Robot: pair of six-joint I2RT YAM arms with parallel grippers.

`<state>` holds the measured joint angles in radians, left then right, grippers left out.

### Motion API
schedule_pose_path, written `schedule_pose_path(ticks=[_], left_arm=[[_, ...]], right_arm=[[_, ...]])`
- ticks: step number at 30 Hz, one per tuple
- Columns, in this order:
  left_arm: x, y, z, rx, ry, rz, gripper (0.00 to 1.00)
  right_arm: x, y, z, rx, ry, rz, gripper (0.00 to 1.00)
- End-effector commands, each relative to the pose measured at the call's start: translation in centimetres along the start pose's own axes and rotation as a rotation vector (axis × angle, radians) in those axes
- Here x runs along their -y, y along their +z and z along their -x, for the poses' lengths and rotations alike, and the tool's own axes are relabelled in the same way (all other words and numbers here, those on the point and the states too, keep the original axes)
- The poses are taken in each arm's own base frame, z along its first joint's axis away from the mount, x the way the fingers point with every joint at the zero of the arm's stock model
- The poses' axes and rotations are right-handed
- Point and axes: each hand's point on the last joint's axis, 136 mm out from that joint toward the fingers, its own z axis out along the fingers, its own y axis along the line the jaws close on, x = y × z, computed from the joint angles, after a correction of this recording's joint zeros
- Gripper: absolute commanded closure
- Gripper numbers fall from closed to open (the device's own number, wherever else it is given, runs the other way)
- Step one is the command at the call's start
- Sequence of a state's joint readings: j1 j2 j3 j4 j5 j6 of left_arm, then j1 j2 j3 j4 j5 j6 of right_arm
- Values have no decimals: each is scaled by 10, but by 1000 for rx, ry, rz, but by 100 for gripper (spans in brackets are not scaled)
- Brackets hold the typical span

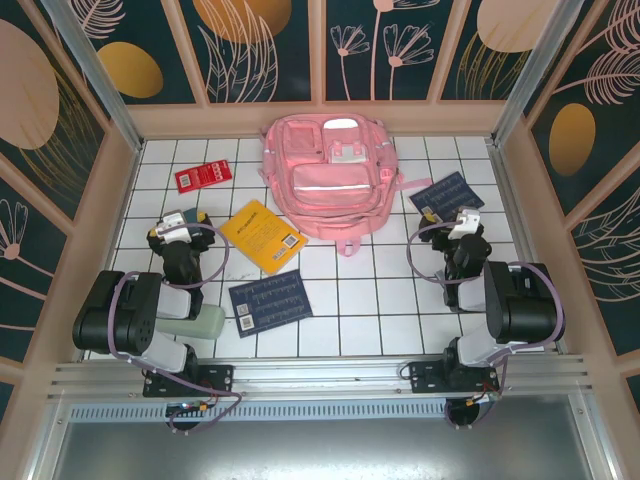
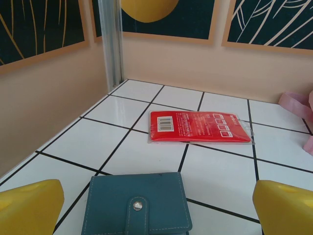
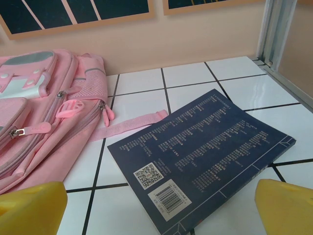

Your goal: Pack the student bag

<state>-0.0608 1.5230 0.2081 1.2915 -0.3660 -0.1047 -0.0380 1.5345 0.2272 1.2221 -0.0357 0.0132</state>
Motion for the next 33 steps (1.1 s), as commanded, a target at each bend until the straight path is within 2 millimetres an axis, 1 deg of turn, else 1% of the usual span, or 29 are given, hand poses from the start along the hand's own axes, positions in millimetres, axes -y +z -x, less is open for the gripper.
schedule_pose_path(ticks=[1, 20, 26, 28, 29, 31, 33], left_arm=[[2, 0, 10, 40, -6, -13, 1], [2, 0, 10, 38, -5, -12, 1], [5, 0, 11, 41, 2, -28, 1], [15, 1, 18, 32, 28, -75, 1], [15, 4, 25, 27, 24, -66, 1], [7, 14, 40, -26, 7, 19, 1], [-4, 21, 62, -63, -47, 116, 1]], right_arm=[[-2, 3, 6, 15, -2, 15, 1], [-2, 4, 6, 15, -1, 15, 1], [-2, 4, 7, 16, -1, 17, 1], [1, 3, 7, 21, 3, -2, 1], [3, 3, 8, 23, 5, -20, 1], [5, 1, 16, 29, 6, -54, 1], [8, 4, 24, -2, 18, -96, 1]])
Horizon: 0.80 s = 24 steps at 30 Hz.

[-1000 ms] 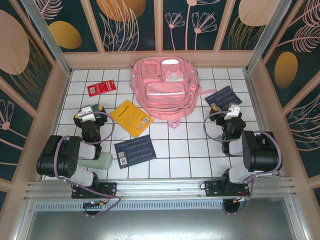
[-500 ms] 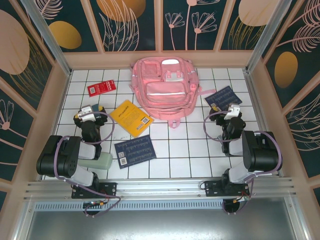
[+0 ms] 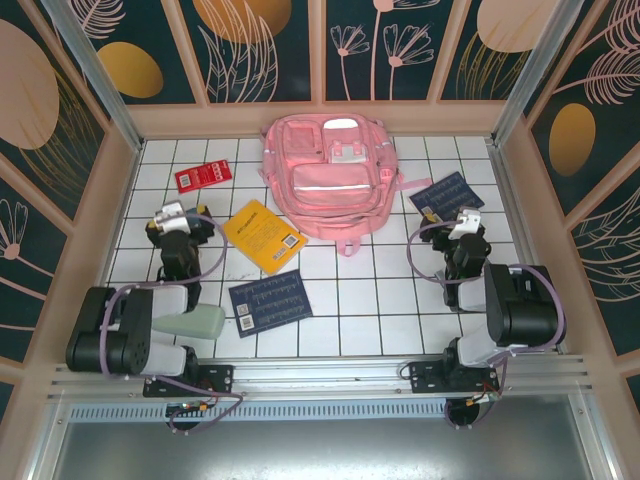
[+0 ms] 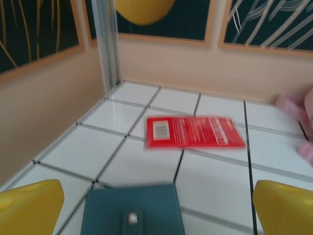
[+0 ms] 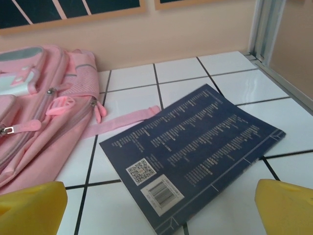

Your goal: Pack the student bag

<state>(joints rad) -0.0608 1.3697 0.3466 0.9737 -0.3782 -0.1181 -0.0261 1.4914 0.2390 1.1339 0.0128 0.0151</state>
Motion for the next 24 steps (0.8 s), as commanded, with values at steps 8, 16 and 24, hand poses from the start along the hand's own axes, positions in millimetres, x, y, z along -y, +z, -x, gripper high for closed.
schedule_pose_path(ticks=[8, 16, 24], left_arm=[[30, 7, 105, -164, -310, -36, 1], [98, -9, 120, -188, -404, -326, 6], [218, -39, 79, -276, -146, -583, 11]], right_arm=[[17, -6, 85, 29, 390, -161, 1], [-35, -12, 112, -82, 522, 90, 1], [-90, -25, 97, -163, 474, 253, 1]])
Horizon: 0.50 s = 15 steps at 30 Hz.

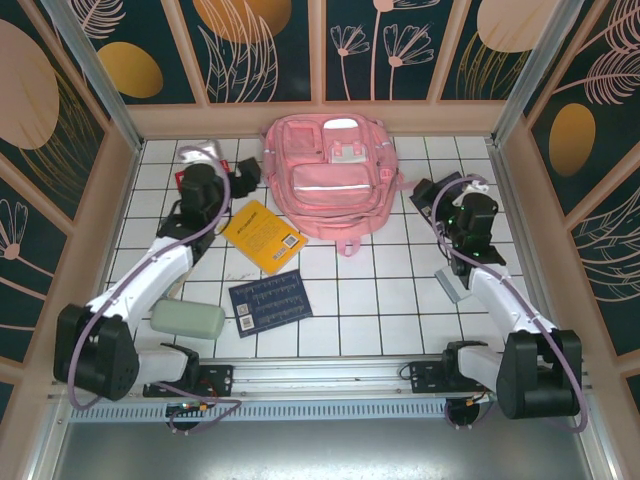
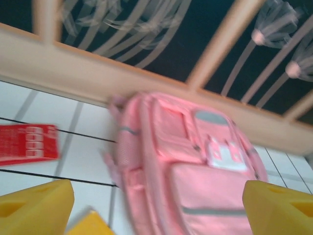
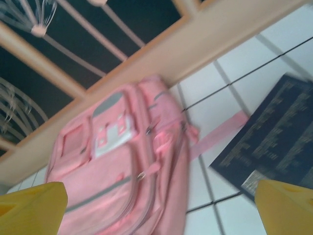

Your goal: Pack the student bag

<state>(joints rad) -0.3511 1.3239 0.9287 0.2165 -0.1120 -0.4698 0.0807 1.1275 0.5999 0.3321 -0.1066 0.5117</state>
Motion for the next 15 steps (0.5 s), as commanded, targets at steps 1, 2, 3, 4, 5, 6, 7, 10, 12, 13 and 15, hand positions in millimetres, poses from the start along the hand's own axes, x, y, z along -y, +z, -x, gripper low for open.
schedule_pose_path(ticks=[1, 2, 3, 4, 5, 6, 7, 10, 12, 13, 15], left_arm=[[38, 15, -33, -80, 141, -86, 13], [45, 22, -52, -124, 175, -106, 13], [57, 28, -58, -143, 199, -131, 14], [64, 33, -70, -176, 220, -144, 16], [71, 39, -80, -205, 245, -154, 18], [76, 46, -91, -231, 266, -152, 18], [84, 51, -99, -252, 286, -165, 20], [108, 72, -125, -304, 384, -176, 23], [129, 86, -138, -330, 445, -190, 26], [134, 94, -144, -341, 463, -180, 29], [147, 109, -157, -362, 503, -182, 33]], right_arm=[[-21, -7, -9, -32, 1, 68, 1], [-21, -7, -11, -37, 4, 71, 1], [-21, -7, -13, -39, 11, 72, 1], [-20, -8, -14, -38, 20, 72, 1], [-20, -8, -15, -37, 25, 71, 1], [-19, -8, -16, -35, 31, 69, 1], [-19, -8, -16, -34, 39, 67, 1], [-17, -6, -17, -33, 53, 63, 1], [-14, -5, -19, -42, 61, 49, 1], [-13, -5, -20, -44, 67, 40, 1], [-6, -5, -20, -40, 78, 6, 1]])
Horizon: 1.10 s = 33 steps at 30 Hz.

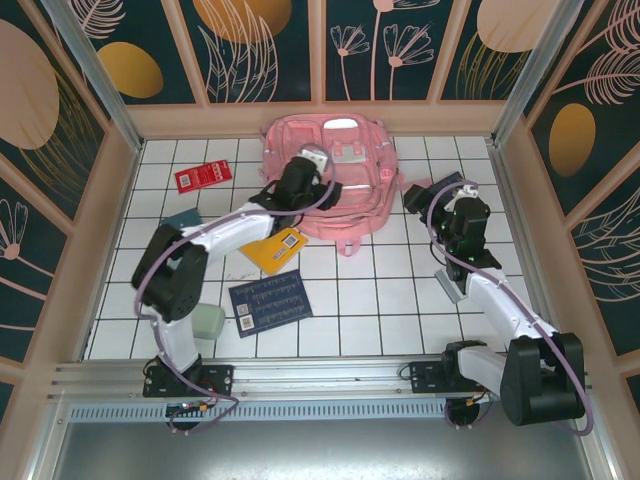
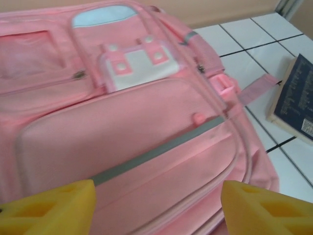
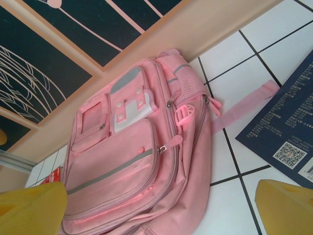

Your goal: Pack the student bag

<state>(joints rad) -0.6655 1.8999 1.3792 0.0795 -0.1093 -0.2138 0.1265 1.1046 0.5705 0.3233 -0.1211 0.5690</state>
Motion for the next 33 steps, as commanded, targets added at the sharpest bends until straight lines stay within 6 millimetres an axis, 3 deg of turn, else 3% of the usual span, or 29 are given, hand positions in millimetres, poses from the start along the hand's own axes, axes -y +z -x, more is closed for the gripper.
schedule_pose_path(ticks=[1, 9, 14, 22, 25, 28, 30, 31, 33], left_arm=[[14, 23, -4, -48, 107, 28, 33], [40, 87, -28, -132, 308, 116, 36], [50, 108, -47, -161, 383, 136, 34], [36, 128, -73, -237, 455, 209, 27], [29, 130, -75, -242, 490, 258, 40], [22, 127, -69, -236, 522, 311, 77], [22, 122, -58, -215, 526, 327, 95], [23, 118, -49, -193, 523, 333, 100], [24, 109, -26, -142, 508, 350, 100]], right_arm=[[7, -3, 1, 13, 39, -45, 1], [41, -21, 14, 92, 145, -145, 1], [41, -18, 11, 72, 150, -145, 1], [46, -13, 6, 52, 163, -159, 1], [45, -12, 5, 45, 161, -150, 1], [45, -11, 3, 37, 164, -149, 1], [45, -10, 3, 34, 170, -150, 1], [45, -9, 2, 29, 171, -146, 1], [43, -7, -1, 16, 171, -137, 1]])
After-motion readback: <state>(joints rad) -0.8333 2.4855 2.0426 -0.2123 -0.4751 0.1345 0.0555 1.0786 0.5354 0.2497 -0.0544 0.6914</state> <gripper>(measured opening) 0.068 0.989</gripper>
